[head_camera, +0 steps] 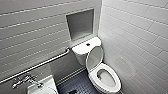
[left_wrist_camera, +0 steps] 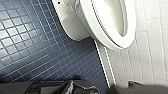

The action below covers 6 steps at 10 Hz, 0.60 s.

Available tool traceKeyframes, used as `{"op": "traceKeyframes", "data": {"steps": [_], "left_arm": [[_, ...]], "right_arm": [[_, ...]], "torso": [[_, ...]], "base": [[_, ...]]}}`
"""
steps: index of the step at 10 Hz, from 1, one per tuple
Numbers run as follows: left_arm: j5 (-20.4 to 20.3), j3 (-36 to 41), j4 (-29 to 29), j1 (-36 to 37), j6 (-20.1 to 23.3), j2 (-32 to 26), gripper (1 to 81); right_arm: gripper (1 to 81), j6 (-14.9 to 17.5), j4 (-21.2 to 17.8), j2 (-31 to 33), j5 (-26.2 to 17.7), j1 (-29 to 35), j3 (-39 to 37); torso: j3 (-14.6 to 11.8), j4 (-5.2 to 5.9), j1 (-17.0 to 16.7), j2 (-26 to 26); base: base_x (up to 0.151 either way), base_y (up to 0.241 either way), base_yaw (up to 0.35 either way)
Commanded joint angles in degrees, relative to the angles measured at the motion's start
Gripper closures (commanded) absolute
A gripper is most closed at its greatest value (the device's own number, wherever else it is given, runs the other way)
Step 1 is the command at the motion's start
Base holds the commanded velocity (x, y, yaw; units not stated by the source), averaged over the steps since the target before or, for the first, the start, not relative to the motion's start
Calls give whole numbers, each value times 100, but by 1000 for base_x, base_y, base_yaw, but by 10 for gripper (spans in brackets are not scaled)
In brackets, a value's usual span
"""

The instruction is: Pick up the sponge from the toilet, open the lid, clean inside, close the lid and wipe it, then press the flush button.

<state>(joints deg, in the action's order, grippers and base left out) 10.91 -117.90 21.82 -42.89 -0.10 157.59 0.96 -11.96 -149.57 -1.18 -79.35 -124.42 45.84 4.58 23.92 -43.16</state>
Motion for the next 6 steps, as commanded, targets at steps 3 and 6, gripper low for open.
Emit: {"op": "traceKeyframes", "data": {"steps": [3,6], "left_arm": [[306,-41,94,830,1,36,10],[315,-32,121,1084,-51,89,10]], "right_arm": [[811,-17,53,109,-119,-77,340],[811,-17,62,91,-93,-139,384]], "torso": [[0,0,0,0],[0,0,0,0]], "base": [[0,0,0],[0,0,0]]}}
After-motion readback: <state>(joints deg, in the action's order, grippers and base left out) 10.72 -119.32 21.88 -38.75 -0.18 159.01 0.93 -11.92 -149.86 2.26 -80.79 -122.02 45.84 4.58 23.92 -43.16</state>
